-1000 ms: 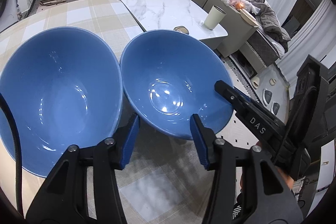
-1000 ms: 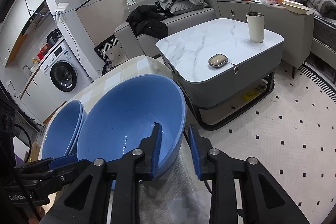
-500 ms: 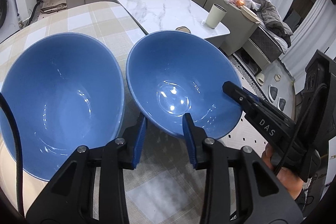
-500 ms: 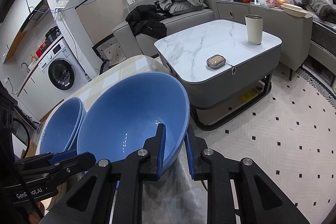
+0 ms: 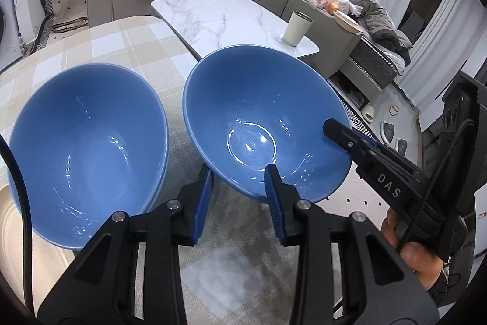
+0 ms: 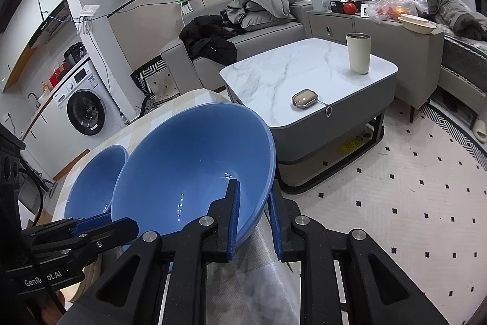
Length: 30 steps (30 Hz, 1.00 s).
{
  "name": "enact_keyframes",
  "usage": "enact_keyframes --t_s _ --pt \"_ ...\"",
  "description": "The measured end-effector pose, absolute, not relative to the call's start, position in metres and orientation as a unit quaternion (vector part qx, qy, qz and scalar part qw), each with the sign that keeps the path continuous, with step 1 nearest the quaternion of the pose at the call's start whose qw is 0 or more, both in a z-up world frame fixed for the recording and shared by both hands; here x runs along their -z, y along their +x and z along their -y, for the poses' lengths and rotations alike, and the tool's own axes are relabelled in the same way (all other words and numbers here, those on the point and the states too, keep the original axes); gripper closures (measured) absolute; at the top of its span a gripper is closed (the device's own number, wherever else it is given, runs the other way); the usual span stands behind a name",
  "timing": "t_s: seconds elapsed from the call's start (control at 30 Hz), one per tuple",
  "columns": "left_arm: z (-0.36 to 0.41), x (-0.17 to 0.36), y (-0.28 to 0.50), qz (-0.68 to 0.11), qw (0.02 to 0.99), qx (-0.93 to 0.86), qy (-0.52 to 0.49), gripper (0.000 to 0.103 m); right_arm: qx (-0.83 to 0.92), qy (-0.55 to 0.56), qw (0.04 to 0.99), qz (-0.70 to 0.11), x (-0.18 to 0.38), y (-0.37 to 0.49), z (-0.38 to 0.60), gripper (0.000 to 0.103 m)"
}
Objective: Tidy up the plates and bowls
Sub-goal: 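Lift the blue bowl with both grippers toward the other bowls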
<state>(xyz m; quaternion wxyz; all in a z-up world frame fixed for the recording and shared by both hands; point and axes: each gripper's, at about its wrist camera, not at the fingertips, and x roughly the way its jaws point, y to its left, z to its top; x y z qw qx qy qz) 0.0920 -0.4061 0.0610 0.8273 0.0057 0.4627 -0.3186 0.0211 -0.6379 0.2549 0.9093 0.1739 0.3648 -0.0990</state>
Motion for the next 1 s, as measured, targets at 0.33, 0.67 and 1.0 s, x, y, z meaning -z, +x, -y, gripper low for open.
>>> enact_keyframes --t_s 0.33,0.67,1.0 --pt "0.392 -0.082 0.073 -0.442 0.833 0.333 0.004 0.071 0.106 0.159 0.917 -0.349 -0.277 0.004 0.63 0.084" --pt "0.38 -0.11 0.053 -0.42 0.841 0.342 0.003 0.071 0.109 0.144 0.926 -0.331 -0.299 -0.011 0.616 0.084" --pt "0.361 -0.135 0.037 -0.401 0.849 0.344 0.0 0.071 0.104 0.132 0.934 -0.316 -0.319 -0.019 0.601 0.083"
